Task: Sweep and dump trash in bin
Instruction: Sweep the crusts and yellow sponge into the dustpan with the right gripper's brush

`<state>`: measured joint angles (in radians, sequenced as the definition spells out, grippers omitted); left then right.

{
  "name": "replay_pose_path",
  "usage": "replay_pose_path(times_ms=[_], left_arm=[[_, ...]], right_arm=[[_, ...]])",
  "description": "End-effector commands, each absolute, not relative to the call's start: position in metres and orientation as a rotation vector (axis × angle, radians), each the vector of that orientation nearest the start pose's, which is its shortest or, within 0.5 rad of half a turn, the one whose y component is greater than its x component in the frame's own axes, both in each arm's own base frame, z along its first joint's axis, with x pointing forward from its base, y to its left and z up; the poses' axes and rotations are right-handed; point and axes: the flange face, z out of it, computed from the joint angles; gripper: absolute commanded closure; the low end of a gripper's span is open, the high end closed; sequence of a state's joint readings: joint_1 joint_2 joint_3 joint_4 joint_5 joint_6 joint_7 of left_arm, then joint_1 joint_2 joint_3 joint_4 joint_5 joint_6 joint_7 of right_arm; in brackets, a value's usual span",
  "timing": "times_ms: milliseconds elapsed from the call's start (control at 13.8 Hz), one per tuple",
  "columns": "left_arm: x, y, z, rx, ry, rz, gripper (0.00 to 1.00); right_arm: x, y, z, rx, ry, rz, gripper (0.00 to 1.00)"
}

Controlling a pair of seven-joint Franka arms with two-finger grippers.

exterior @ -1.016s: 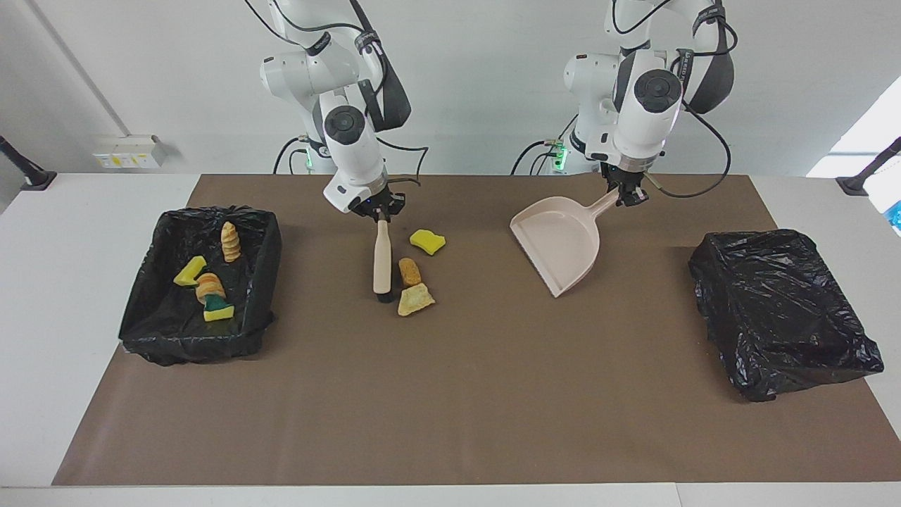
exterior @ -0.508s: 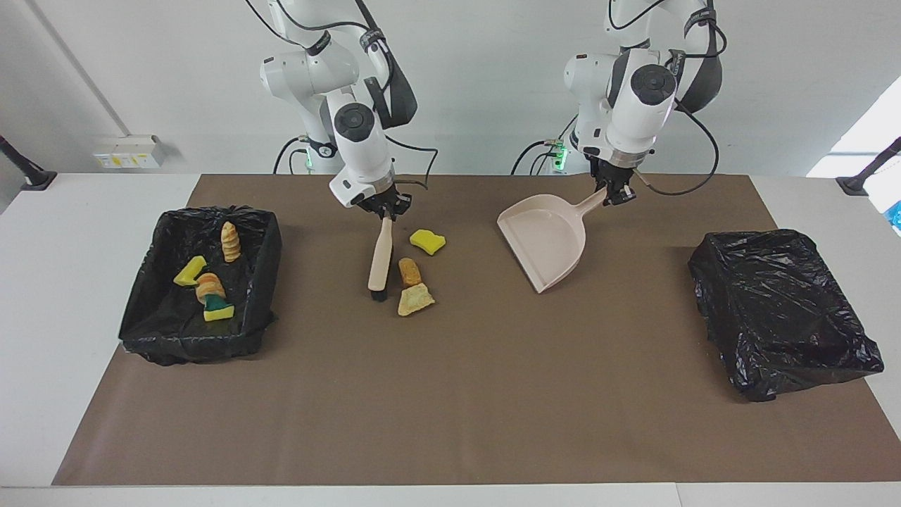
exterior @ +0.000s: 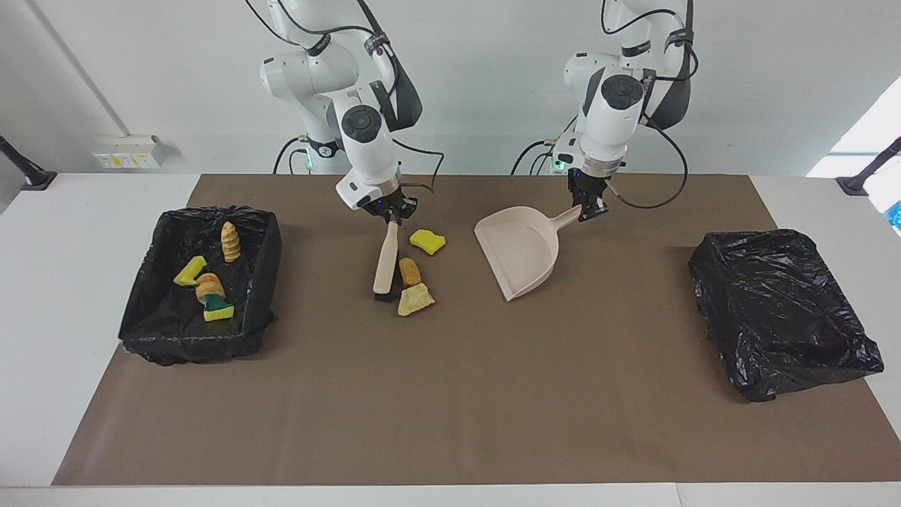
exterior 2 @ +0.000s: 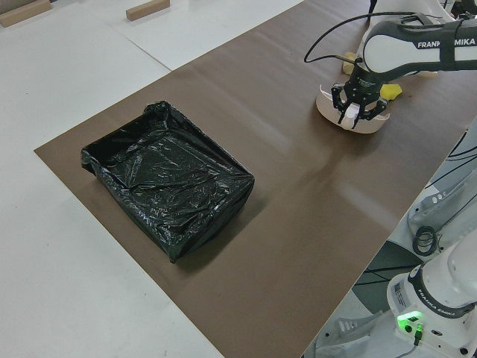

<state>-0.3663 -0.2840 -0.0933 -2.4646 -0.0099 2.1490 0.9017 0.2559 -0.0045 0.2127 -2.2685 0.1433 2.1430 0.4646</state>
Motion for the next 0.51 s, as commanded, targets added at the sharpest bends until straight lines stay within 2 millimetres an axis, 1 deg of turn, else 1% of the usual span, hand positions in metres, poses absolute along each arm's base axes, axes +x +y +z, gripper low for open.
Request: replay_pose_path(times_ms=[0, 73, 145, 290, 435], left_arm=[[0.384, -0.195, 0.383, -2.447, 1.973, 0.028, 1.00], [0.386, -0.196, 0.378, -2.459, 1.971, 0.029, 1.00], [0.387, -0.197, 0.375, -2.473, 1.966, 0.032, 1.00], [0.386, -0.197, 0.373, -2.477, 1.964, 0.039, 1.00], [0.387, -0.197, 0.374, -2.478, 1.962, 0.036, 1.00]], right_arm=[[0.481, 0.264, 0.339, -3.100, -0.008, 0.240, 1.00], [0.478, 0.288, 0.334, -3.095, -0.093, 0.244, 1.00], [0.473, 0.303, 0.334, -3.085, -0.186, 0.237, 1.00], [0.464, 0.316, 0.336, -3.038, -0.391, 0.259, 1.00], [0.445, 0.341, 0.341, -2.979, -0.546, 0.270, 1.00]])
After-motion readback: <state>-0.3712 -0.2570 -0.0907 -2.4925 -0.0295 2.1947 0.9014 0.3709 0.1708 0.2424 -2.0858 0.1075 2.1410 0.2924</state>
